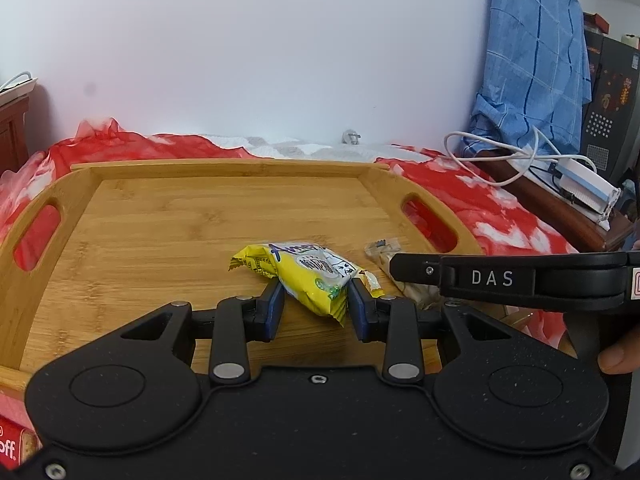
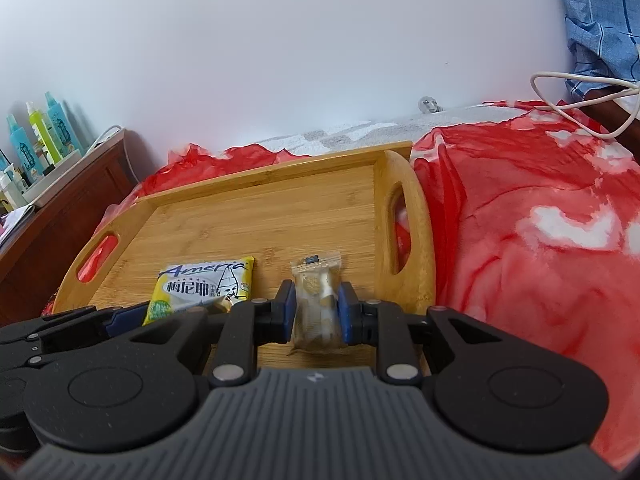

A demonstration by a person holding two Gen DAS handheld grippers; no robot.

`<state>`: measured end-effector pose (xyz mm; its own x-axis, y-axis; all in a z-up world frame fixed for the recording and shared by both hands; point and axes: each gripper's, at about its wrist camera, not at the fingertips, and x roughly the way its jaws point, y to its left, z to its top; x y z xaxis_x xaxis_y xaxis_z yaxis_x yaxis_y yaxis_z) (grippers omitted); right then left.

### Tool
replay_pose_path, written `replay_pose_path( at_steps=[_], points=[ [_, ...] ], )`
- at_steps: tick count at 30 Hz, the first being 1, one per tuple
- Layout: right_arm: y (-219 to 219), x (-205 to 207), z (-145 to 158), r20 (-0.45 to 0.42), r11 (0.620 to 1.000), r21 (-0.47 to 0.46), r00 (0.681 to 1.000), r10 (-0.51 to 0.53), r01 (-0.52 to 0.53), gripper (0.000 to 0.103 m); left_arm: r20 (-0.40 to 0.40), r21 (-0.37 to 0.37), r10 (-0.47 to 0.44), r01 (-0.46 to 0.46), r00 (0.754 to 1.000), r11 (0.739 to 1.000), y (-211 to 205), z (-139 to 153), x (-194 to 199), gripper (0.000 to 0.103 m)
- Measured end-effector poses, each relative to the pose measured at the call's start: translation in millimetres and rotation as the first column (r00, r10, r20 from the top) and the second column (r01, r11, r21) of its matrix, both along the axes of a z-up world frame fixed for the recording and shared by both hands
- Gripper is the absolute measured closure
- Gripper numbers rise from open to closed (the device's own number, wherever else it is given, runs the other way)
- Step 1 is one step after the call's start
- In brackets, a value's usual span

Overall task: Organize snacks
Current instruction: 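Carry both snacks over the bamboo tray and open both tools to drop them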

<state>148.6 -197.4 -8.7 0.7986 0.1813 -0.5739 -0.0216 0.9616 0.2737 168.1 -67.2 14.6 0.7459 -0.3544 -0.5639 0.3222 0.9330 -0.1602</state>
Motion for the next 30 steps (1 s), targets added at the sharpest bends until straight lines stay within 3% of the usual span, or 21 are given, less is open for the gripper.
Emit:
replay_pose_path(
  at_steps=[19, 30],
  points=[
    [2, -3, 3, 0.019, 1.000, -0.014, 1.000, 0.010, -0.010, 0.068, -0.038, 0.079, 0.019, -0.016, 0.999, 0.997, -10, 0, -1, 0.064],
    [-1, -16, 10, 0.052, 1.000, -0.004, 0.999, -0.012, 0.012, 0.068, -0.036, 0.146, 0.043, -0.038, 0.998, 0.989, -11, 9, -17, 0.044]
  ],
)
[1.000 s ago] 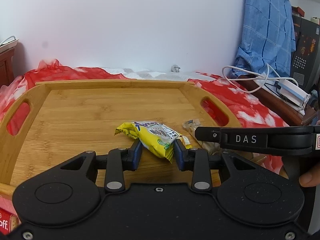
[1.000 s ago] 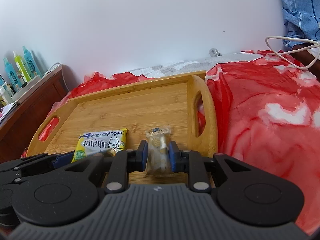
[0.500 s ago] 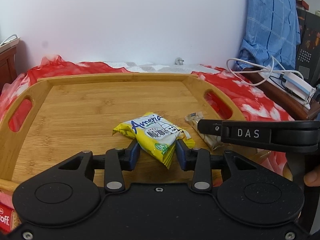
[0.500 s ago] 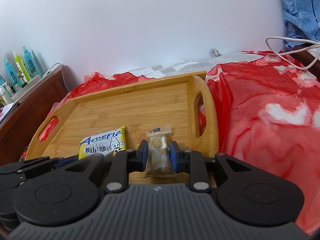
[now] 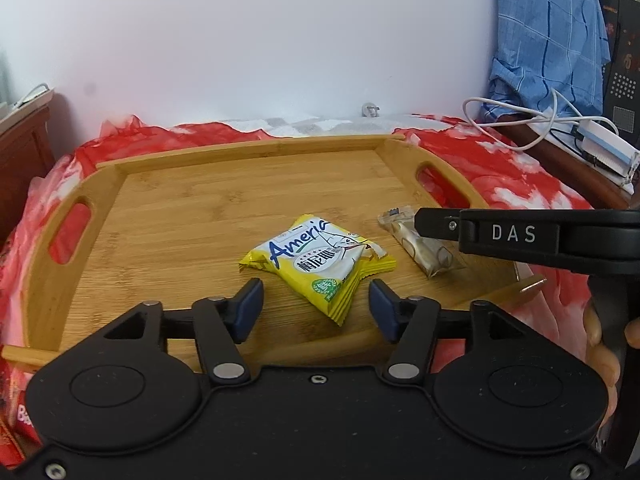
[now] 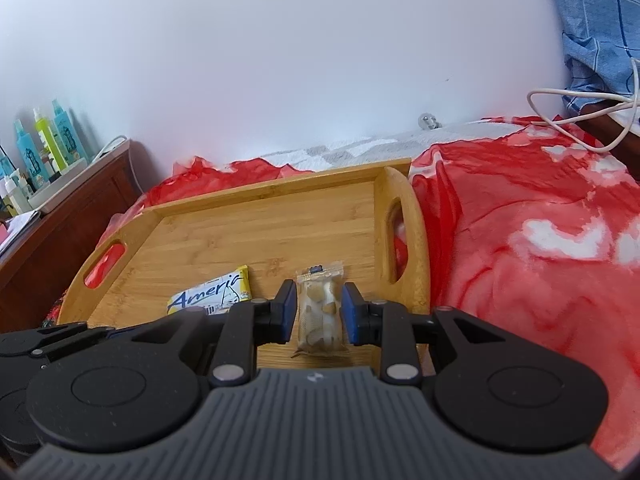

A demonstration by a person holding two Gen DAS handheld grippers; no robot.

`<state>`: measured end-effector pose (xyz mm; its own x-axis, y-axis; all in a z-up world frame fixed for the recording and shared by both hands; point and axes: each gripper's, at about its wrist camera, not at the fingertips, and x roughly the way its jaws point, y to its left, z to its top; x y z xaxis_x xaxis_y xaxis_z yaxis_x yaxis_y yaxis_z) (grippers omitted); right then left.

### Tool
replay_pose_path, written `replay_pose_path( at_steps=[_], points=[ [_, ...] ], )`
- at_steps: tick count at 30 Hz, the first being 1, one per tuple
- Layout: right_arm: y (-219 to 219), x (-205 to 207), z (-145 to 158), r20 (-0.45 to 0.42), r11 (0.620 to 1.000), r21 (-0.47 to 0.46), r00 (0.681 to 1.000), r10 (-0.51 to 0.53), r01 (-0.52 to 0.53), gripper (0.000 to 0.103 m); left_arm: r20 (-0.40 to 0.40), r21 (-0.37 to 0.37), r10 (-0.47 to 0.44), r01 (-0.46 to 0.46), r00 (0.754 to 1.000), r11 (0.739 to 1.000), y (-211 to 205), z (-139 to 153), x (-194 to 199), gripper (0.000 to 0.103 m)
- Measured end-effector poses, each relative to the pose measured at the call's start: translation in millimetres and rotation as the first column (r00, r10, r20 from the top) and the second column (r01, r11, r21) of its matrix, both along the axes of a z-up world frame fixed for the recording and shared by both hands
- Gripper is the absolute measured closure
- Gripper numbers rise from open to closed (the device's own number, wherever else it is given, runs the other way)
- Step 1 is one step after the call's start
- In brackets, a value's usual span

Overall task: Organize snacks
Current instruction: 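Carry both snacks over the bamboo tray and open both tools to drop them, then move both tools back over the remaining snacks beside the tray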

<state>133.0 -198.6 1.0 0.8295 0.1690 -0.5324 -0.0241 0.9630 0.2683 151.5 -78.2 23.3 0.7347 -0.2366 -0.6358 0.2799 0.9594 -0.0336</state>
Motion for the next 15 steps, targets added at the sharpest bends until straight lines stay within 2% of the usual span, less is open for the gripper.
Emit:
replay_pose_path(
  at_steps=[7, 15],
  points=[
    [0, -17, 2, 0.026, 1.000, -0.010, 0.999, -0.022, 0.022, 0.048, 0.017, -0.007, 0.026, -0.026, 1.000, 1.000, 9, 10, -18, 0.031],
    [7, -44, 4, 0.057, 0.998, -0.059, 0.998, -0.025, 0.028, 0.039, 0.030, -0.017, 0.052, -0.052, 0.998, 0.999, 23, 19, -45, 0.024]
  ],
)
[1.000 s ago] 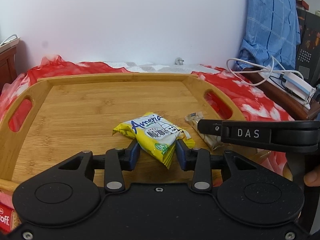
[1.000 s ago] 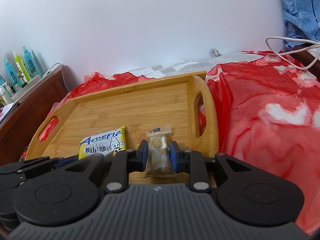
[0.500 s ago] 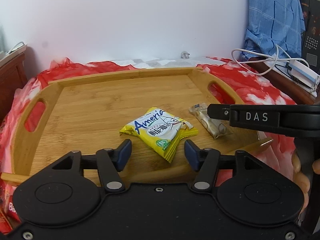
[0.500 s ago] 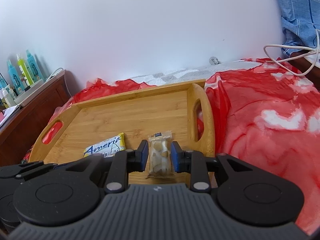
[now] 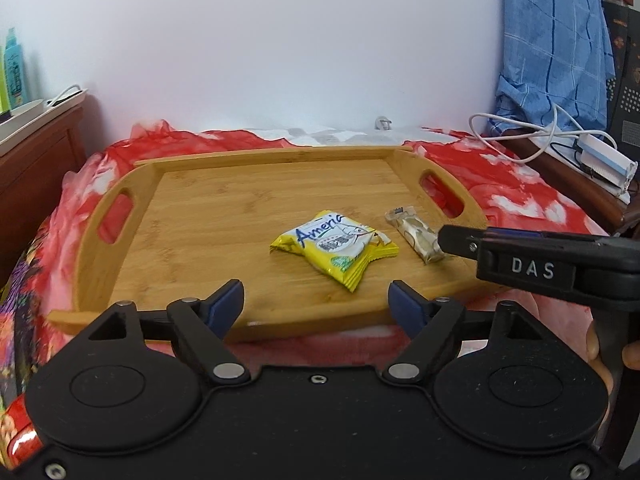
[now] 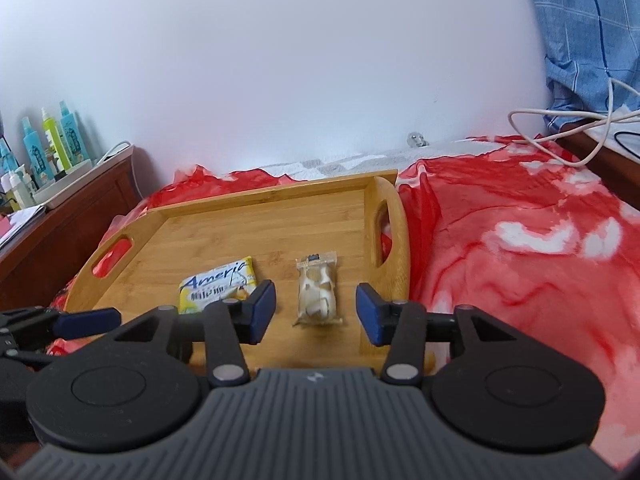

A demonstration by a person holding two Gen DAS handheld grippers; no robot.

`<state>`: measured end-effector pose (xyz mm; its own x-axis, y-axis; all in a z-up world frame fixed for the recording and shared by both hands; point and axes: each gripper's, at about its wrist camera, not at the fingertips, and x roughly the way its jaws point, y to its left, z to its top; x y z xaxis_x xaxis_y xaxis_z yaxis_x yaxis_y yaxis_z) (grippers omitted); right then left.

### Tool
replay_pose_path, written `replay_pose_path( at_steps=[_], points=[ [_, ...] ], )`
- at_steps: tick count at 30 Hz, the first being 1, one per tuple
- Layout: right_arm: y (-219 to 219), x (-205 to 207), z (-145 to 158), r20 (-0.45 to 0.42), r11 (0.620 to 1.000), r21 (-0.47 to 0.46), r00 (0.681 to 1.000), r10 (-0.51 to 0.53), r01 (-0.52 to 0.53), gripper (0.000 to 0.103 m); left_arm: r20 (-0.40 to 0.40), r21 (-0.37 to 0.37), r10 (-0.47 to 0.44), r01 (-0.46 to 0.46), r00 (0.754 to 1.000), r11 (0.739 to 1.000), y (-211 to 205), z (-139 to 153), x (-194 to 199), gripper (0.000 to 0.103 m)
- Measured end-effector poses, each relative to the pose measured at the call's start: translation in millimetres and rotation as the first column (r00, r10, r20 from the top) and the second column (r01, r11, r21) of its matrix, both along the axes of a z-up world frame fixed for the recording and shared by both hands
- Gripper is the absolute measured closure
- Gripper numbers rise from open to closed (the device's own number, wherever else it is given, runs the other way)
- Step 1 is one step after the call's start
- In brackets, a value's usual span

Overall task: Organize snacks
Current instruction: 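Move both tools back over the remaining snacks beside the tray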

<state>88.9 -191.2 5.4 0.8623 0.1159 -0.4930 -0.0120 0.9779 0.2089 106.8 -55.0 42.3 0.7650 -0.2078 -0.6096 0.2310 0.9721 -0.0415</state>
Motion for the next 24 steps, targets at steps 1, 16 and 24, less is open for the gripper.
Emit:
replay_pose_path(
  at_steps=[1, 16, 24],
  points=[
    [1, -4, 0, 0.003, 1.000, -0.009, 1.000, -0.001, 0.001, 0.038, 0.000, -0.001, 0.003, -0.003, 1.000, 1.000, 2, 1, -2, 0.024],
    [23, -57, -7, 0.031, 0.997, -0.074, 1.000, -0.003, 0.005, 0.026, 0.024, 0.005, 0.058, -0.058, 0.998, 0.998, 28, 2, -56, 0.018],
    [34, -84, -16, 0.025, 0.996, -0.089, 1.000, -0.001, 0.004, 0.019, 0.034, 0.013, 0.080, -0.080, 0.996, 0.997, 41, -5, -81, 0.015]
  ],
)
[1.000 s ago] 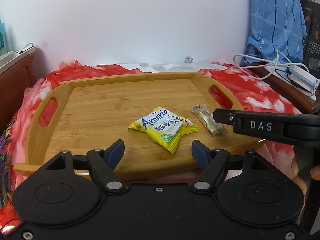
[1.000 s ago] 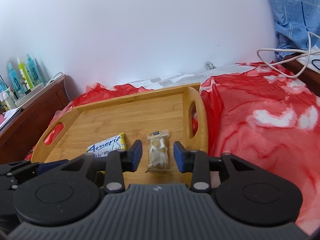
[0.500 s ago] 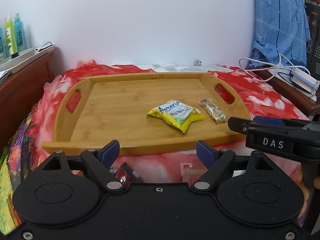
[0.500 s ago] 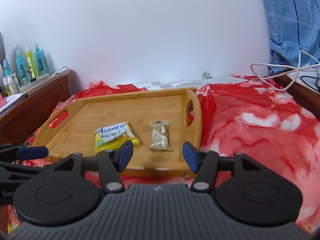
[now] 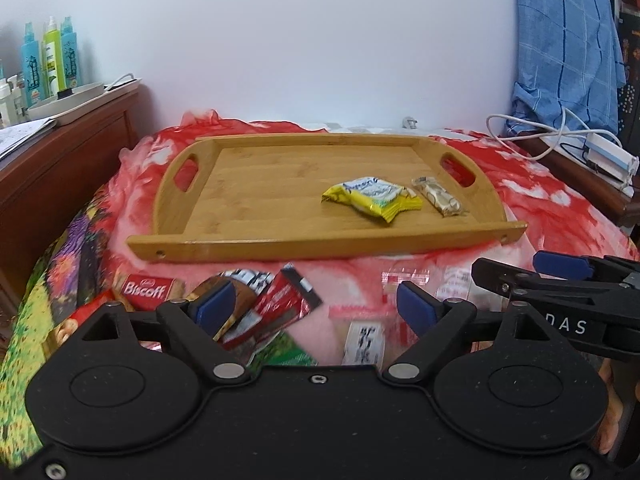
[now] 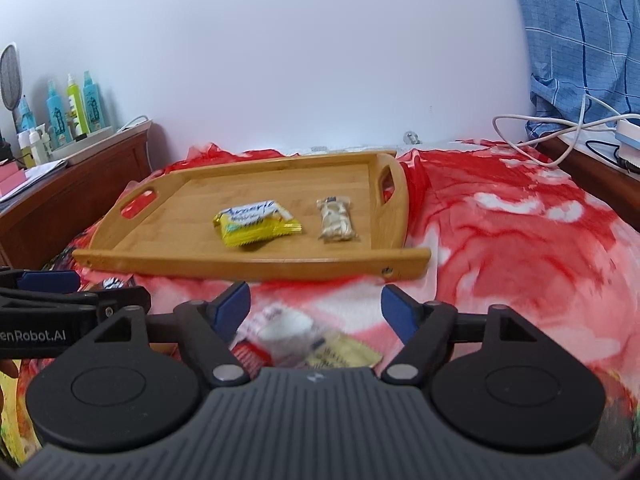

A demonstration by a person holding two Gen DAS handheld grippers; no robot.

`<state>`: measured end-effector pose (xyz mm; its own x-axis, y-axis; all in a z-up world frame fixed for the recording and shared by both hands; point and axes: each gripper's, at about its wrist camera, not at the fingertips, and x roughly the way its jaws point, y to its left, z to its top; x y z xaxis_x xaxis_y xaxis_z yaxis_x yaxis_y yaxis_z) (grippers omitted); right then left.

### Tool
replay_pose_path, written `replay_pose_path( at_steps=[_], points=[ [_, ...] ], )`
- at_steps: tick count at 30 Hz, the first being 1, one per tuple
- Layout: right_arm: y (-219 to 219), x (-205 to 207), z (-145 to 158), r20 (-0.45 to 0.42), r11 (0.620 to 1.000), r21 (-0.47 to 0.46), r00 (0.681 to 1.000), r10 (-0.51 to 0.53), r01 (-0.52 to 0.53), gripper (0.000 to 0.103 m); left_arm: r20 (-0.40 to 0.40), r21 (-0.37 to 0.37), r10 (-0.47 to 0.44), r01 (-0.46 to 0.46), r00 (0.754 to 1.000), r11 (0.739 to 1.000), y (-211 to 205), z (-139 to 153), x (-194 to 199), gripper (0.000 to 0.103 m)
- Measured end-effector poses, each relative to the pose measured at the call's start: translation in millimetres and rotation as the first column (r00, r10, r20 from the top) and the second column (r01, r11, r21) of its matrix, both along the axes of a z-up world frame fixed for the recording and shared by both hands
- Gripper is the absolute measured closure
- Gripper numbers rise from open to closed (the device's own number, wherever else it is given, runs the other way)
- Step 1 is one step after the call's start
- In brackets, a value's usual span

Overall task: Organize snacks
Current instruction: 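Move both tools back over the remaining snacks beside the tray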

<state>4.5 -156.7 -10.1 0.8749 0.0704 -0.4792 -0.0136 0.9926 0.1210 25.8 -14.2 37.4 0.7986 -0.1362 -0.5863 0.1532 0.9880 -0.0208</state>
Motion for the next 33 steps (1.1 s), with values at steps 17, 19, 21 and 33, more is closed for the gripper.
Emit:
replay_pose_path(
  at_steps=[17, 19, 21, 33],
  points=[
    [24, -41, -12, 0.016, 0.997, -0.079, 1.000, -0.014, 0.015, 0.015, 0.021, 0.027, -0.017, 0.016, 1.000, 1.000, 11, -17, -41, 0.033],
    [28, -44, -14, 0.019, 0.996, -0.088, 1.000, -0.007, 0.009, 0.015, 0.021, 0.029, -0.028, 0.028, 0.999, 0.999, 11, -18, -44, 0.045],
    [31, -46, -15, 0.020, 0.995, -0.097, 1.000, 0.000, 0.002, 0.015, 0.012, 0.028, -0.045, 0.044, 0.999, 0.999, 10, -18, -45, 0.052],
    [36, -51, -18, 0.028, 0.992, -0.117, 0.999, -0.032, 0.035, 0.052, 0.030, -0.004, -0.050, 0.050, 0.998, 0.999, 0, -11, -40, 0.056]
  ],
)
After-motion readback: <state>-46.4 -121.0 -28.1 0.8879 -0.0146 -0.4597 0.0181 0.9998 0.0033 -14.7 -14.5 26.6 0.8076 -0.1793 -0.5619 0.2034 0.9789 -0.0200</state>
